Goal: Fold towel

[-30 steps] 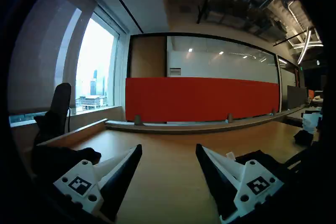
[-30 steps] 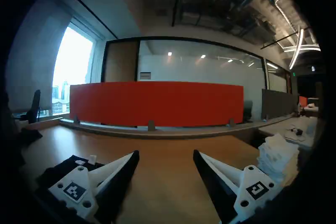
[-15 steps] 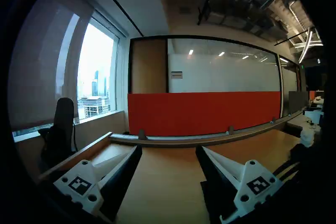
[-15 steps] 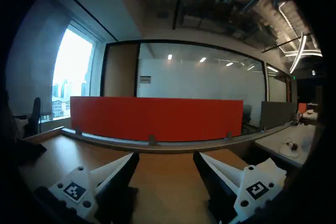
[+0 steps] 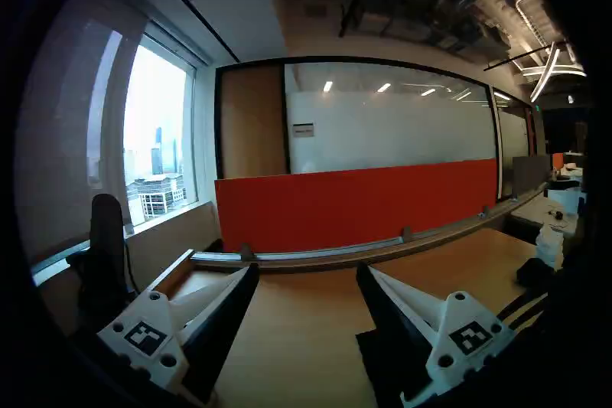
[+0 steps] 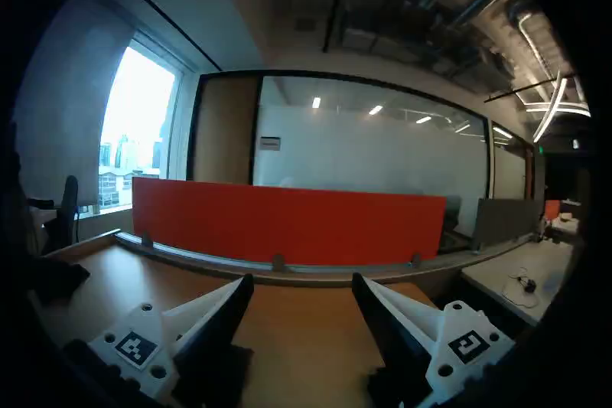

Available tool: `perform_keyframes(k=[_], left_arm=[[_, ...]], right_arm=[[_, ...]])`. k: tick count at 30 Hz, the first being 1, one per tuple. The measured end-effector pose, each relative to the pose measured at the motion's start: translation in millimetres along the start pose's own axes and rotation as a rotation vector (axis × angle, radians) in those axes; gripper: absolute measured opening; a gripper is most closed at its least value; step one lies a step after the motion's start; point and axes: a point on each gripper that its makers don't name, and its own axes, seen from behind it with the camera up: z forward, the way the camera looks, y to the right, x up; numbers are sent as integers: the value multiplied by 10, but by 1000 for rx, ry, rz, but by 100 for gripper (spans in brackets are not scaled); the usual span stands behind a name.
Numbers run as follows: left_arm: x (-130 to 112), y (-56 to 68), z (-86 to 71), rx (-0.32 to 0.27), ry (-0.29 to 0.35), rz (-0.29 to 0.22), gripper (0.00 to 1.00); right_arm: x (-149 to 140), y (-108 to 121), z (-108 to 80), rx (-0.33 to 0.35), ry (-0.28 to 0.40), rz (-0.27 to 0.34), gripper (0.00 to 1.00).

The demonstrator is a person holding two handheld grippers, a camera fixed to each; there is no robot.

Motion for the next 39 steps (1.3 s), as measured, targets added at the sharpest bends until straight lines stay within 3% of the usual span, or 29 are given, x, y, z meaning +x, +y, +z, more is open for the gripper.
perform_keyframes(k=[14,29,39], left_arm=[[-102,459,-66,-245,-132,58,95],[-618,859,-209,-407,-247,126,95],[-1065,1026,-296,-447,-320,133,94]], right_arm=[[-89,-417,-134,224,-121,-75,100],[-606,-715,-343,403,-258,-161,100],[-1024,-832,-430,461,-334,-185,100]])
